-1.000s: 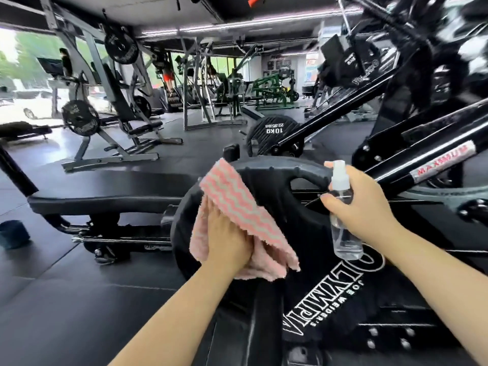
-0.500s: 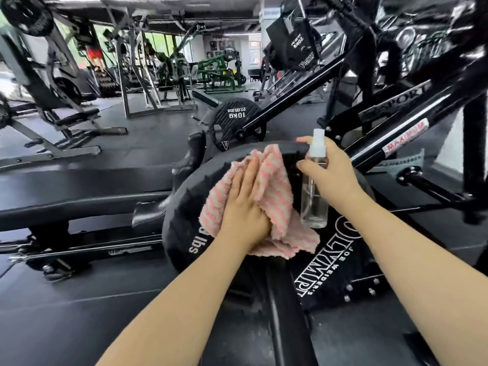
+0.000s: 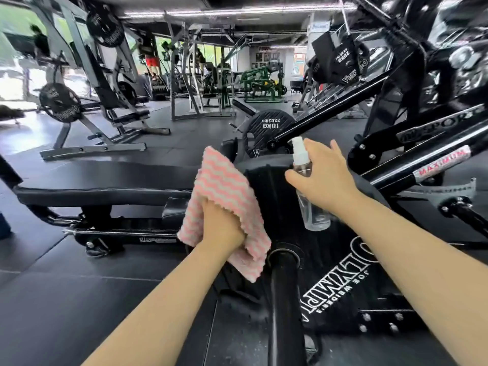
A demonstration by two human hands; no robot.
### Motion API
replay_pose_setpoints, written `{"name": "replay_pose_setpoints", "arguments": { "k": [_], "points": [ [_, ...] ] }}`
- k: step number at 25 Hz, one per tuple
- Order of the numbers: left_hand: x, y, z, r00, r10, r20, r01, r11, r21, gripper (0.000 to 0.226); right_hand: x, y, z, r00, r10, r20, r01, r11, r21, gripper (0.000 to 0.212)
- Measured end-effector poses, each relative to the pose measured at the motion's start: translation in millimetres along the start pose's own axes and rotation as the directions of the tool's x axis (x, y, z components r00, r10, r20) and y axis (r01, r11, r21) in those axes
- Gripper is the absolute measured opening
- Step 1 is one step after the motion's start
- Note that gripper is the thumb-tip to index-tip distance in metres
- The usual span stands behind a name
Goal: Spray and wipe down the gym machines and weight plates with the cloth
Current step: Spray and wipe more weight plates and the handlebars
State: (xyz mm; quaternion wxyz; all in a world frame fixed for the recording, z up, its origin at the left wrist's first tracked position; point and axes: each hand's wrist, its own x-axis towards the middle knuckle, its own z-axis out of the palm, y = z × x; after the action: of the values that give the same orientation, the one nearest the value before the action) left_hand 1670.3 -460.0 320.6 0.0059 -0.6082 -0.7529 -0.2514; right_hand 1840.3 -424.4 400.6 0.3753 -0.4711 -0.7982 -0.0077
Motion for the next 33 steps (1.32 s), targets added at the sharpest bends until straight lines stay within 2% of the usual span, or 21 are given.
{"name": "replay_pose_setpoints", "arguments": {
  "k": [2, 3, 5, 7, 9, 12, 14, 15, 17, 19, 21, 22, 24, 26, 28, 30, 31, 33],
  "points": [
    [20.1, 25.5, -15.5, 0.973, 0.147, -0.179, -0.144, 0.989, 0.033, 0.065, 7.0, -5.9, 8.7, 0.999, 0.029, 0.015, -0.029, 0.999, -0.046, 0.022],
    [31.1, 32.9, -20.7, 0.937, 0.281, -0.209, -0.257, 0.957, 0.136, 0.063, 9.3, -6.3, 11.5, 0.999, 0.037, 0.001, -0.036, 0.996, -0.086, 0.028],
    [45.8, 32.9, -30.7, 0.904, 0.396, -0.163, -0.353, 0.905, 0.239, 0.052, 9.1, -3.3, 11.8, 0.999, 0.037, -0.020, -0.039, 0.992, -0.116, 0.033],
    [53.4, 28.1, -41.0, 0.915, 0.394, -0.090, -0.364, 0.900, 0.241, 0.045, 6.5, -1.3, 7.9, 0.999, 0.009, -0.032, -0.012, 0.994, -0.104, 0.030],
    [57.6, 20.6, -44.5, 0.930, 0.361, -0.072, -0.341, 0.918, 0.202, 0.039, 3.5, 0.0, 4.7, 1.000, -0.023, -0.013, 0.022, 0.995, -0.093, 0.026],
    [60.8, 5.3, -43.5, 0.956, 0.284, -0.072, -0.277, 0.956, 0.095, 0.050, 0.1, 6.7, 2.7, 0.999, -0.046, -0.018, 0.045, 0.998, -0.043, 0.025],
    [57.4, -11.6, -41.7, 0.970, 0.239, -0.039, -0.238, 0.971, 0.031, 0.046, -3.9, 16.2, 4.5, 0.997, -0.058, -0.048, 0.057, 0.998, -0.012, 0.016],
    [54.5, -19.9, -39.7, 0.977, 0.213, -0.028, -0.213, 0.977, -0.019, 0.039, -6.2, 21.4, 4.8, 0.998, -0.038, -0.052, 0.038, 0.999, -0.010, 0.025],
    [51.2, -28.9, -38.1, 0.980, 0.195, -0.035, -0.197, 0.974, -0.115, 0.030, -15.4, 35.2, 0.0, 0.997, 0.027, -0.075, -0.022, 0.998, 0.066, 0.039],
    [50.6, -30.6, -35.3, 0.981, 0.188, -0.045, -0.192, 0.971, -0.140, 0.026, -29.7, 48.0, -6.3, 0.985, 0.140, -0.097, -0.113, 0.963, 0.245, 0.035],
    [50.0, -27.3, -35.5, 0.980, 0.193, -0.049, -0.198, 0.970, -0.142, 0.025, -49.5, 67.0, -12.2, 0.951, 0.299, -0.081, -0.226, 0.848, 0.480, 0.024],
    [49.7, -25.2, -36.0, 0.980, 0.191, -0.053, -0.197, 0.968, -0.153, 0.026, -60.6, 77.1, -15.3, 0.924, 0.376, -0.062, -0.285, 0.790, 0.543, 0.026],
    [51.2, -22.0, -37.3, 0.973, 0.227, -0.051, -0.232, 0.963, -0.137, 0.029, -81.2, 97.6, -17.8, 0.868, 0.493, -0.060, -0.385, 0.744, 0.547, 0.025],
    [58.6, -9.1, -43.8, 0.946, 0.325, -0.012, -0.325, 0.945, -0.028, 0.032, -84.9, 99.3, -23.9, 0.834, 0.548, -0.070, -0.451, 0.749, 0.485, 0.020],
    [68.5, 14.9, -47.8, 0.913, 0.406, 0.040, -0.408, 0.905, 0.120, 0.030, -70.3, 87.4, -28.9, 0.873, 0.482, -0.074, -0.394, 0.786, 0.477, 0.026],
    [67.4, 42.8, -47.3, 0.892, 0.453, 0.014, -0.443, 0.865, 0.235, 0.036, -45.0, 68.9, -30.6, 0.914, 0.406, -0.027, -0.327, 0.772, 0.545, 0.023],
    [64.4, 54.2, -43.3, 0.854, 0.518, -0.048, -0.485, 0.826, 0.285, 0.042, -33.3, 61.2, -30.5, 0.915, 0.404, 0.015, -0.332, 0.729, 0.598, 0.023],
    [58.6, 71.4, -31.6, 0.695, 0.698, -0.175, -0.611, 0.701, 0.369, 0.053, -19.7, 62.1, -27.2, 0.899, 0.429, 0.090, -0.376, 0.650, 0.660, 0.026]
  ]
}}
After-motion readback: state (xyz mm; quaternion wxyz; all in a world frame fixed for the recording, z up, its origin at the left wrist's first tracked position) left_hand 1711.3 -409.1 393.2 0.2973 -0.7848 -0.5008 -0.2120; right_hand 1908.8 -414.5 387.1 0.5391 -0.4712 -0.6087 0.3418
